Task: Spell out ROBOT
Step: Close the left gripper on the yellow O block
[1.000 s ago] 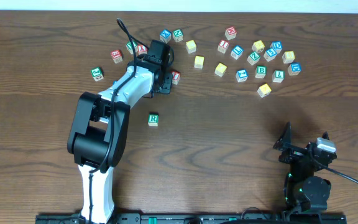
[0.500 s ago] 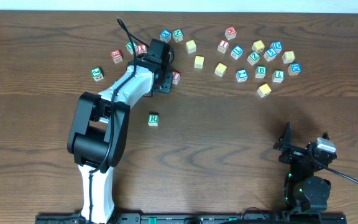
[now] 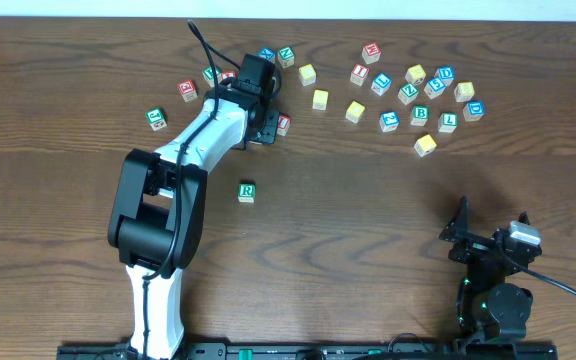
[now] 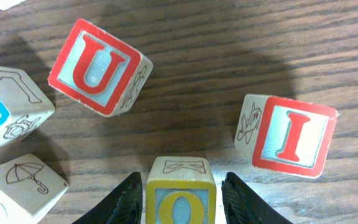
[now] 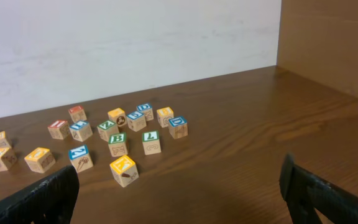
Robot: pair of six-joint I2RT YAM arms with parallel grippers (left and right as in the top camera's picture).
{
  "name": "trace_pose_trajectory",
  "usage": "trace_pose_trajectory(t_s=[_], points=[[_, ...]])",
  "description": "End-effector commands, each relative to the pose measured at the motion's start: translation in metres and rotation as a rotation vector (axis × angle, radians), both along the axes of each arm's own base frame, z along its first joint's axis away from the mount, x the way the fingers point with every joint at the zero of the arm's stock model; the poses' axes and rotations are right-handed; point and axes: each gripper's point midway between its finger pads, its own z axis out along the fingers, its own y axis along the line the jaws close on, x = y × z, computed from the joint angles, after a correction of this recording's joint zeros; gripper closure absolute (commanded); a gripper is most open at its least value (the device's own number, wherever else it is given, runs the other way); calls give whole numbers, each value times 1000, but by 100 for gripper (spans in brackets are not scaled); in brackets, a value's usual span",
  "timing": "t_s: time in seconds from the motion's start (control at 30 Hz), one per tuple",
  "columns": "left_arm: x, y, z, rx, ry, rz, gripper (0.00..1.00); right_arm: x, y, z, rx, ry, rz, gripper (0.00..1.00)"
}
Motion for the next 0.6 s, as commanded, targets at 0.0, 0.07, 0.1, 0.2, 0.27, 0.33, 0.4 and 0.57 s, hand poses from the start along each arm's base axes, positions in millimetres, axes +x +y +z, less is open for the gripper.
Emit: trace_pose_trajectory(t_s=[0.0, 0.07, 0.1, 0.2, 0.27, 0.33, 0.4, 0.57], points=[[5, 2, 16, 1, -28, -6, 59, 0, 1, -1, 13, 2, 2, 1], [5, 2, 16, 1, -28, -6, 59, 0, 1, -1, 13, 2, 2, 1], [5, 2, 16, 1, -29, -6, 59, 0, 1, -1, 13, 2, 2, 1], [5, 2, 16, 1, -29, -6, 59, 0, 1, -1, 13, 2, 2, 1], [5, 2, 16, 1, -29, -6, 59, 0, 2, -1, 13, 2, 2, 1], [5, 2, 16, 2, -29, -9, 59, 0, 1, -1, 13, 2, 2, 1], [5, 2, 16, 2, -29, -9, 60, 0, 2, -1, 13, 2, 2, 1], [5, 2, 17, 2, -30, -9, 73, 0, 1, -1, 13, 2, 2, 1]])
